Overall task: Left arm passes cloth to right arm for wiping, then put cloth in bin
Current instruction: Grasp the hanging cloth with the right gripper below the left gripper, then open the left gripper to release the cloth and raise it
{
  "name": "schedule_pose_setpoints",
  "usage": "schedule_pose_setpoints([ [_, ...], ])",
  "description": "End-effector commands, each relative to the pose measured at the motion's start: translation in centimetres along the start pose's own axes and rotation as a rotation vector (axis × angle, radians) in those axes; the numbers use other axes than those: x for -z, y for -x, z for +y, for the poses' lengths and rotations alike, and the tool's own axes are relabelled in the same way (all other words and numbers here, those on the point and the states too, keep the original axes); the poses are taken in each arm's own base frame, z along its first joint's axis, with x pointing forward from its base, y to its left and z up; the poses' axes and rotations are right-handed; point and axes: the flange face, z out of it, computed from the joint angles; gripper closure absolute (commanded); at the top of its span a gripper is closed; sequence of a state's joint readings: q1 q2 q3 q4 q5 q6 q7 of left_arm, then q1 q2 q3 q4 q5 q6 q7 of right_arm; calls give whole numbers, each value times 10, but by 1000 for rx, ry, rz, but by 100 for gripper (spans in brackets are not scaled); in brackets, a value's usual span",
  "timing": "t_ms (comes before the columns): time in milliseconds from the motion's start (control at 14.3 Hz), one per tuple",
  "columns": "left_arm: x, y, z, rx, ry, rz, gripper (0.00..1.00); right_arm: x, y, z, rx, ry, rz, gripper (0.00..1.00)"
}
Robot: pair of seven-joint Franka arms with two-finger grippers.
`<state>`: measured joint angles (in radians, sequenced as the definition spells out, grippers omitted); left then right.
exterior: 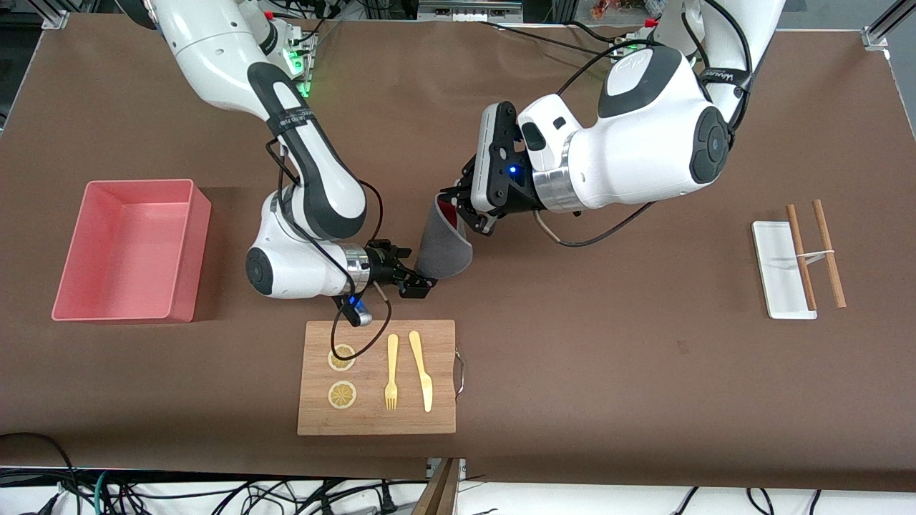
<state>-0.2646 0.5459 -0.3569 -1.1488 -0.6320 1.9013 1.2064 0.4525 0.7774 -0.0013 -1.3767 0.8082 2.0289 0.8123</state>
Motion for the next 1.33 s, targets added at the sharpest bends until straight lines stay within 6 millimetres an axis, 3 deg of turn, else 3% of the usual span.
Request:
schedule_pose_setpoints([
  [0,1,-1,0,-22,-2,15,100,-15,5,-1,-21,11,-35,1],
  [140,2,0,0,-21,-4,16,100,-21,11,2,-58,45,-63,14],
  [700,2,0,0,-27,-4,16,100,-27,34,17,-104,185,-238,15],
  [770,2,0,0,-27,-4,16,100,-28,36,19,-107,197,-258,40],
  [840,2,0,0,-27,-4,16,100,-28,34,20,-107,193,-277,82],
  [910,1,-1,0,-28,-3,15,100,-24,31,21,-125,176,-306,100],
  [1261,0,-1,1,-29,-1,15,100,-21,34,23,-152,186,-359,100],
])
